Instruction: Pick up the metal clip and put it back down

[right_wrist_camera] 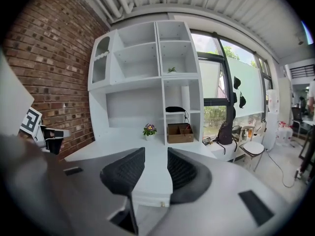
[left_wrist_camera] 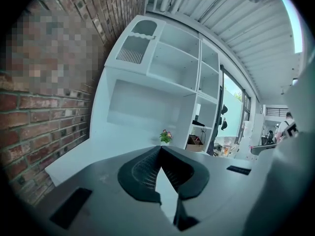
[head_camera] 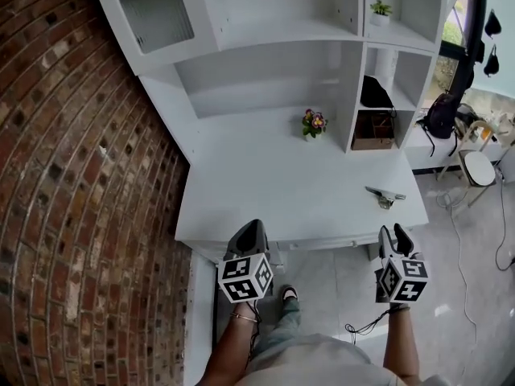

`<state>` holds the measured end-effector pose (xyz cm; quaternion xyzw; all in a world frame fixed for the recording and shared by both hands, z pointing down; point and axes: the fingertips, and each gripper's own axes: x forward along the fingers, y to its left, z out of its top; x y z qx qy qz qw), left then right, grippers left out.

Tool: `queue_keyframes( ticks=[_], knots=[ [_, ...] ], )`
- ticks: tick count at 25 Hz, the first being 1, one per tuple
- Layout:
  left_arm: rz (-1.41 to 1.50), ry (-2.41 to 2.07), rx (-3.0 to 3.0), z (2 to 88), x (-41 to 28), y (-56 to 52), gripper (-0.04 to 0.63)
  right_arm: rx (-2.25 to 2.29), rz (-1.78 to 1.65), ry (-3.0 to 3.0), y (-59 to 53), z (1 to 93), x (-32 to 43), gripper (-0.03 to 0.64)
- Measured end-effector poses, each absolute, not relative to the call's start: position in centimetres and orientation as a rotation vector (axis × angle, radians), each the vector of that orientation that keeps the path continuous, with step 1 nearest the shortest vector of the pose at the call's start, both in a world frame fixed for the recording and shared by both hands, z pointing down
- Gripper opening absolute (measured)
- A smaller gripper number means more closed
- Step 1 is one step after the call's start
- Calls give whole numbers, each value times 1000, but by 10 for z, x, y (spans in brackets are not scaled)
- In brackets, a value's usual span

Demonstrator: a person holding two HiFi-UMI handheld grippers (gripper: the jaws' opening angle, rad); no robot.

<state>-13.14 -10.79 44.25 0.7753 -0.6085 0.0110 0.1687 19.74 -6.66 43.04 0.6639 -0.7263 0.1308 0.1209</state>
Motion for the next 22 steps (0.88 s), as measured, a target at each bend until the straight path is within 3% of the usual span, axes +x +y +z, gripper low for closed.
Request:
queue_keyframes(
  ticks=[22],
  knots=[
    [85,-1617,2215,464,-161,-279,11,1911,380,-2069,-231,434,141,144]
  ],
)
